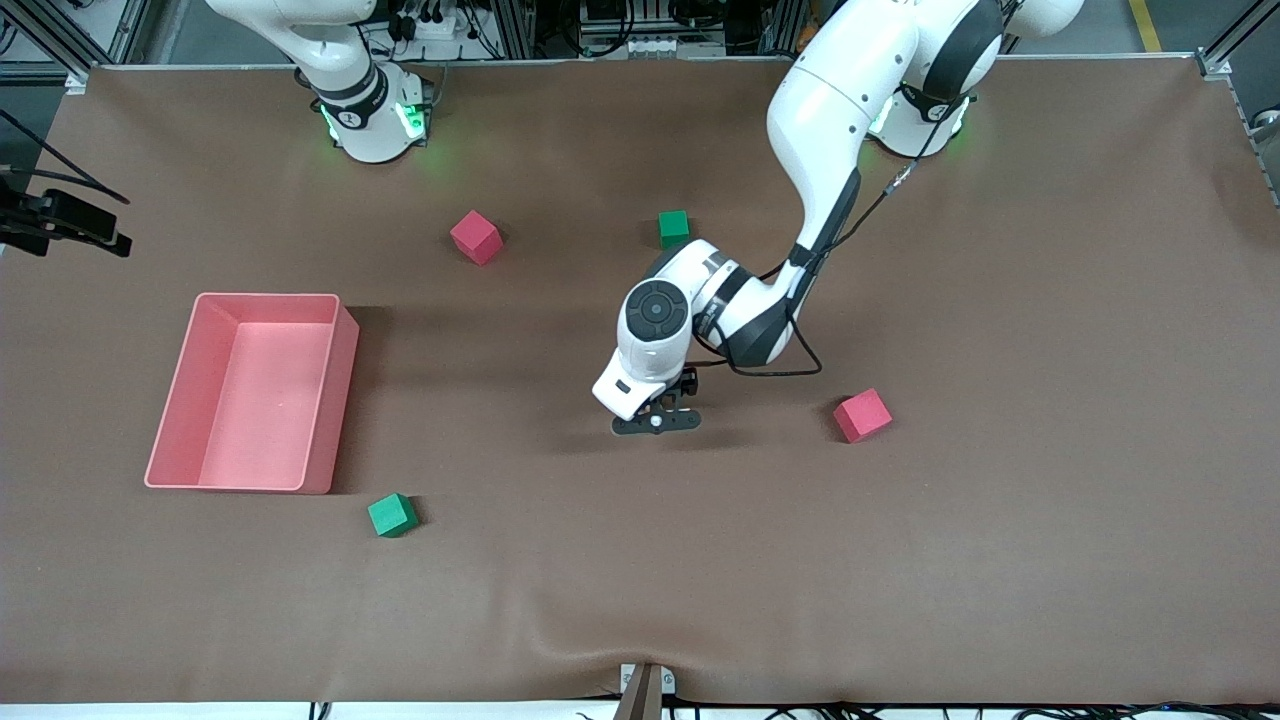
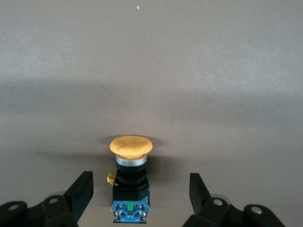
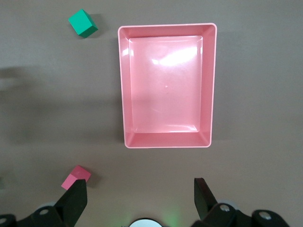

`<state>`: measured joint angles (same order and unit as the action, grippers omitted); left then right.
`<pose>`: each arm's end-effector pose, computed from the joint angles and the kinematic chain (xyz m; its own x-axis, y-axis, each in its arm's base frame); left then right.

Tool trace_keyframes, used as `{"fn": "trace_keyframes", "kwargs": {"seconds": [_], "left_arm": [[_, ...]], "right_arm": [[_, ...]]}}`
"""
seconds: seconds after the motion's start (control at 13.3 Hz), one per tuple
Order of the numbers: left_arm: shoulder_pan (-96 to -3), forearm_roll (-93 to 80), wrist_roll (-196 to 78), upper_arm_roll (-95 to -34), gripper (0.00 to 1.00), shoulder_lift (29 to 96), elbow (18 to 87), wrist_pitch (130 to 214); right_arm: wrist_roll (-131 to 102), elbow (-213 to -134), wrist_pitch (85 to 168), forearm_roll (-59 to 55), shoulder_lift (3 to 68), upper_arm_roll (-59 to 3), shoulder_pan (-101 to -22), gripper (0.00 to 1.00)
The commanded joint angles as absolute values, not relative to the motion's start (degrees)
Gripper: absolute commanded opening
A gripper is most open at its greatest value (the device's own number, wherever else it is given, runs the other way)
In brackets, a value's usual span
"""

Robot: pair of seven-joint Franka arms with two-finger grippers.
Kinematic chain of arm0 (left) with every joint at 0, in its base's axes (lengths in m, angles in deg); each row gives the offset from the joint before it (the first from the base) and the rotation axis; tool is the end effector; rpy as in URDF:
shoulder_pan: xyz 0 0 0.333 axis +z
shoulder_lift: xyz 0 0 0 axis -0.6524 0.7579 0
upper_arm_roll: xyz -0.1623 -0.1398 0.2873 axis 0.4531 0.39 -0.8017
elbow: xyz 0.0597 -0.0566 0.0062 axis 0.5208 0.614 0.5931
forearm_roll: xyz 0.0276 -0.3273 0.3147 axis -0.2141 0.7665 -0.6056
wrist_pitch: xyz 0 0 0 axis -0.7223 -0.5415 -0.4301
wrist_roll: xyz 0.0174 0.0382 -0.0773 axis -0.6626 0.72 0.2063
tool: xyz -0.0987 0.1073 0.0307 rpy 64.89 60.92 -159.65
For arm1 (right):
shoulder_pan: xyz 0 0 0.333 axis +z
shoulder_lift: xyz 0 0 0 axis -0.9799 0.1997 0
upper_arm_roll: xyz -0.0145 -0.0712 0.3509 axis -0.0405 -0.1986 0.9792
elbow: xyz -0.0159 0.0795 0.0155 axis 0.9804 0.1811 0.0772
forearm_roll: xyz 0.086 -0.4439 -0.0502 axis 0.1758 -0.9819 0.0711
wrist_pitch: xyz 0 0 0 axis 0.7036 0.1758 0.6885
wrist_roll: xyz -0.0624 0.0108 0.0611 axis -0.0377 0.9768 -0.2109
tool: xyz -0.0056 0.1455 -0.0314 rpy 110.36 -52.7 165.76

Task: Place and upright button with both arms
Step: 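Close the left gripper on the button's black base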

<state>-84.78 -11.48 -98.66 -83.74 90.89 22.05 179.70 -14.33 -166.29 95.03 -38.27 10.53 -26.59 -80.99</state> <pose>0.6159 -0.5882 0.1564 0.9968 0.0790 -0.0136 0.0796 -0.9956 0.0504 0.5900 -0.0672 0.6173 0.9939 -0.0254 -0.1077 -0.0285 -0.9992 -0.0275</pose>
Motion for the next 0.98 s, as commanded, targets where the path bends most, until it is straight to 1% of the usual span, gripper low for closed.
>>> {"fn": "trace_keyframes", "kwargs": {"seconds": [0.0,0.23,0.45,0.53,0.6,0.68,0.75,0.9], "left_arm": [[-85.4,-11.8,-99.5,-84.2,0.83,91.6,21.5,180.1],[-85.3,-12.0,-99.2,-84.3,0.79,91.6,21.9,180.1],[-85.4,-12.2,-99.2,-84.4,0.79,92.2,21.9,180.1],[-85.4,-12.9,-99.2,-84.4,0.76,92.2,21.9,180.1],[-85.4,-13.1,-99.1,-84.3,0.70,92.2,21.9,180.1],[-85.4,-13.1,-99.1,-84.3,0.62,92.2,21.9,180.1],[-85.3,-13.1,-99.0,-84.3,0.50,92.3,21.9,180.2],[-85.3,-13.0,-99.4,-84.4,0.49,93.4,21.8,180.3]], "right_arm": [[-14.3,-165.0,94.8,-39.7,10.7,-25.6,-81.7,1.00],[-14.8,-165.0,97.5,-39.6,10.6,-25.4,-81.7,1.00],[-14.8,-165.1,97.4,-39.6,10.5,-25.5,-81.6,1.00],[-14.3,-165.1,97.2,-39.6,10.5,-25.5,-81.6,1.00],[-13.6,-165.0,96.7,-39.0,10.3,-25.5,-81.5,1.00],[-11.5,-165.0,96.0,-38.9,10.3,-25.5,-81.2,1.00],[-10.5,-164.9,95.3,-38.8,10.2,-25.5,-81.2,1.00],[-11.3,-162.4,94.0,-38.7,10.1,-25.3,-81.6,1.00]]}}
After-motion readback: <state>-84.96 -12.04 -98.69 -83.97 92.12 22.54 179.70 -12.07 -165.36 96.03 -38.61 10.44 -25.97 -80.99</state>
